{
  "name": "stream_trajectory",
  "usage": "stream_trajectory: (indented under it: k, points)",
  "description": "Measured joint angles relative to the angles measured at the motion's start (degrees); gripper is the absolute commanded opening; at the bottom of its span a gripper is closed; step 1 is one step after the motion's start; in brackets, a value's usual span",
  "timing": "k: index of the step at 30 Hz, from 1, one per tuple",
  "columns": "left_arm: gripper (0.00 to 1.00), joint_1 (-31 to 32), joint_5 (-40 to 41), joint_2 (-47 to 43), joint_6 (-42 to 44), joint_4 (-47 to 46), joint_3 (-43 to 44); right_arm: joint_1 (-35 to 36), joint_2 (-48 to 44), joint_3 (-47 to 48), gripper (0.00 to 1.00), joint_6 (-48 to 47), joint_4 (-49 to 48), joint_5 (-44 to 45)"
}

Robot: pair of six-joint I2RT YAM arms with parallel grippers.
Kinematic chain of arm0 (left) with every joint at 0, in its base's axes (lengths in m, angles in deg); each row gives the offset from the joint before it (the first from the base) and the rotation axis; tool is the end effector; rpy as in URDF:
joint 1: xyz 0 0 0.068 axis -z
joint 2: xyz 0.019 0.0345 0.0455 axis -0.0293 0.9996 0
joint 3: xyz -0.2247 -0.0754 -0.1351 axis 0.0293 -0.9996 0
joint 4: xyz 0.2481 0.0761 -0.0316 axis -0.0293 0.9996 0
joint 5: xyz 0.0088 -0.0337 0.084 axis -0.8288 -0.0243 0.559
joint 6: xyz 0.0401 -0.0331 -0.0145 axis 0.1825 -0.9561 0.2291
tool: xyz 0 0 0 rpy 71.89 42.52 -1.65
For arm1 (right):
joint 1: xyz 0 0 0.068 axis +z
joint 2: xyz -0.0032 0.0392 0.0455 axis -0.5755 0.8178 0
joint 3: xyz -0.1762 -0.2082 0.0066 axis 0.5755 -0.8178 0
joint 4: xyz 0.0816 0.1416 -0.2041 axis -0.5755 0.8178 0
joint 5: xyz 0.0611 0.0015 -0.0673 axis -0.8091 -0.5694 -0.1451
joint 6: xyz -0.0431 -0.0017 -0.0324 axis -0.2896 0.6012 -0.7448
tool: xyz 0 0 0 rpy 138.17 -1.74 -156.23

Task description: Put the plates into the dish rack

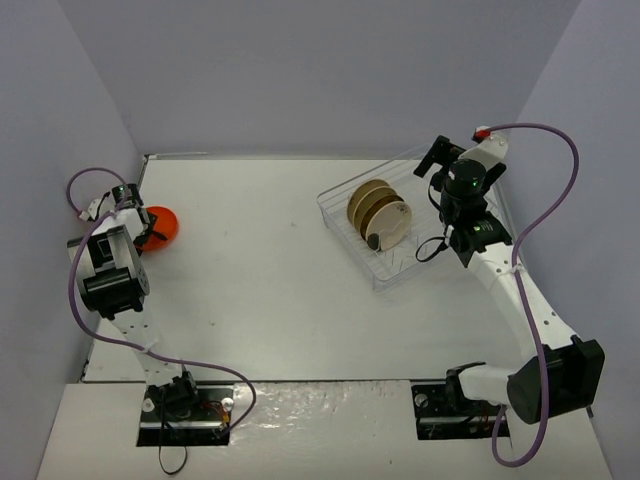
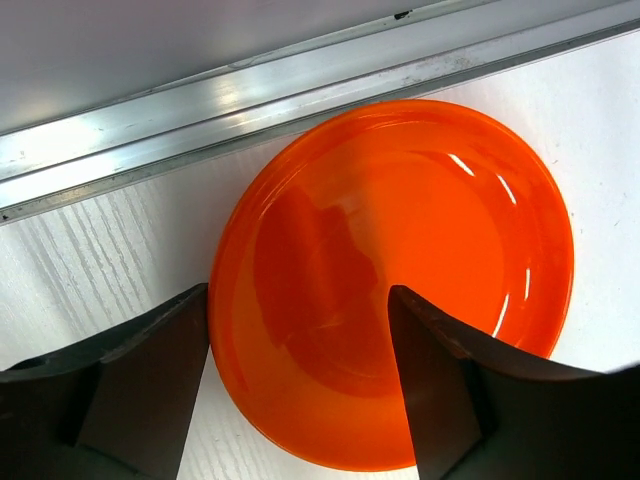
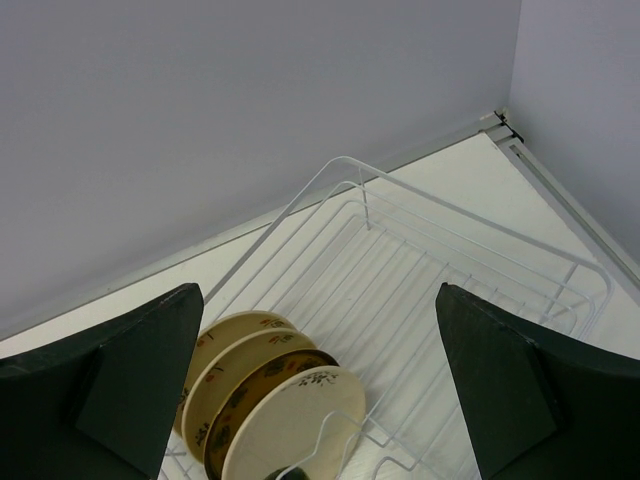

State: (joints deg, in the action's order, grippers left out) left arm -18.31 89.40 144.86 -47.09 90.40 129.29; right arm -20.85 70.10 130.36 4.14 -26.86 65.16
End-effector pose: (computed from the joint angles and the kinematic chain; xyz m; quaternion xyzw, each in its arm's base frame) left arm 0.4008 0.1559 0.1739 -0.6095 0.7054 0.0151 0.3616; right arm 0.2876 0.0582 0.4015 0.1825 0.6505 0.0754 0.7334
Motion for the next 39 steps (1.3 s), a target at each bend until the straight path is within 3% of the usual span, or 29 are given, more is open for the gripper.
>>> stream_trajectory:
  k: [2,11,18,20,30,39]
  points:
    - [0.5,0.0,0.39,0.29,-0.37,0.48,0.42,0.0,-0.14,-0.34,1.0,0.11,0.11,0.0]
    - [0.41,0.04,4.94,5.58,-2.98,10.57,9.36,0.0,-1.95,-2.32,1.0,0.18,0.4,0.04]
    - [0.12,0.08,6.8,6.64,-4.33,15.01,11.79,0.0,-2.6,-2.65,1.0,0.16,0.36,0.08]
    - [0.0,0.17,7.12,6.58,-4.53,15.42,12.06,0.0,-2.81,-2.96,1.0,0.16,0.34,0.07]
    - [0.0,0.69,6.87,3.63,-3.05,11.81,8.13,0.0,-4.19,-4.23,1.0,-0.52,-0.59,-0.64]
    - [0.0,6.62,8.36,-15.33,5.04,3.31,-7.42,0.0,-5.52,-6.76,1.0,-3.09,-1.99,-7.23]
